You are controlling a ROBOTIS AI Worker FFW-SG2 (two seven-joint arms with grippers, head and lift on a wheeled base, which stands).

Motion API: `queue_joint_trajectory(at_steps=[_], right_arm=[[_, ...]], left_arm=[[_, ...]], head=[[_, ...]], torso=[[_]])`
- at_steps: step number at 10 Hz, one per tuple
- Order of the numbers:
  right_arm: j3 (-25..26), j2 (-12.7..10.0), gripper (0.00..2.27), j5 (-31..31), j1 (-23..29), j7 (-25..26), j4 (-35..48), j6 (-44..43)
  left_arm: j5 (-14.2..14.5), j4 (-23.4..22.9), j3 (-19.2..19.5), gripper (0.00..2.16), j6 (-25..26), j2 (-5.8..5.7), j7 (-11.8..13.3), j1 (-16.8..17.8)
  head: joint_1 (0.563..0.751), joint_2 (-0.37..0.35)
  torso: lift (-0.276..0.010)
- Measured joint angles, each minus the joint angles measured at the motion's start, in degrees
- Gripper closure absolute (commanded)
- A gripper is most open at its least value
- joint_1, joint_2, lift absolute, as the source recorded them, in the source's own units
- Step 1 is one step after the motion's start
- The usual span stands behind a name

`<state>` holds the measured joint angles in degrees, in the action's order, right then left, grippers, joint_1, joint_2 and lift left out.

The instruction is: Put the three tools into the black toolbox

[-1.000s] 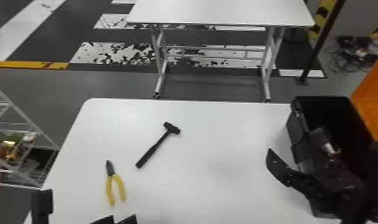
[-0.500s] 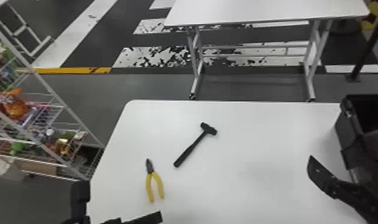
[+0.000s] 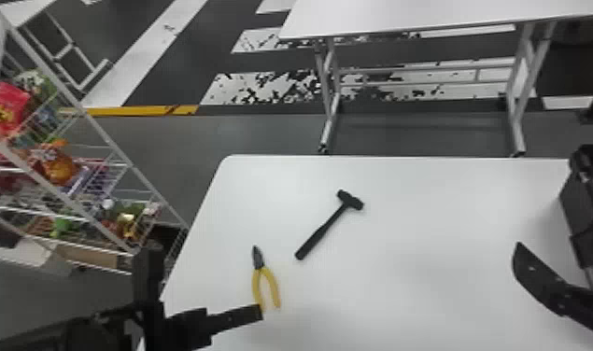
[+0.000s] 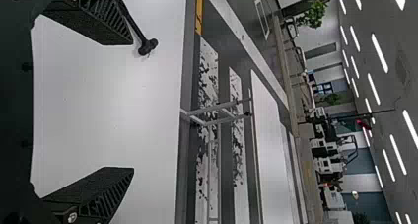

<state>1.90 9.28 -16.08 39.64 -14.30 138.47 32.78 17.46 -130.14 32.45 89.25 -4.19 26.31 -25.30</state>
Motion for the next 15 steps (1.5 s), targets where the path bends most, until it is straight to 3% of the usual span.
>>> queue_joint_trajectory(at_steps=[4, 7, 11, 12, 15], right_arm=[[0.07, 0.98, 0.09, -0.09, 1.15, -0.7, 0.21, -2.51], [0.2, 1.17, 0.09, -0.09, 1.97, -1.1, 0.61, -3.95], [0.9, 1.36, 0.09, -0.09, 2.55, -1.63, 0.74, -4.63], [0.81, 1.36, 0.09, -0.09, 2.52, -1.7, 0.69, -4.68], [0.73, 1.36, 0.09, -0.09, 2.37, -1.76, 0.25, -4.88]], left_arm=[[-6.57, 2.26, -5.45, 0.07, 0.01, -1.15, -6.91, 7.91], [-9.83, 6.85, -11.55, 0.07, 0.01, -2.17, -9.7, 14.68], [-10.31, 13.98, -14.74, 0.07, 0.01, -2.45, -14.96, 19.99], [-10.24, 16.13, -15.07, 0.07, 0.01, -2.48, -15.19, 20.83], [-9.61, 18.95, -15.91, 0.07, 0.01, -2.43, -17.64, 20.5]], head=[[0.695, 0.329], [0.695, 0.291], [0.695, 0.272], [0.695, 0.269], [0.695, 0.27]], torso=[[-0.051], [-0.051], [-0.051], [-0.051], [-0.051]])
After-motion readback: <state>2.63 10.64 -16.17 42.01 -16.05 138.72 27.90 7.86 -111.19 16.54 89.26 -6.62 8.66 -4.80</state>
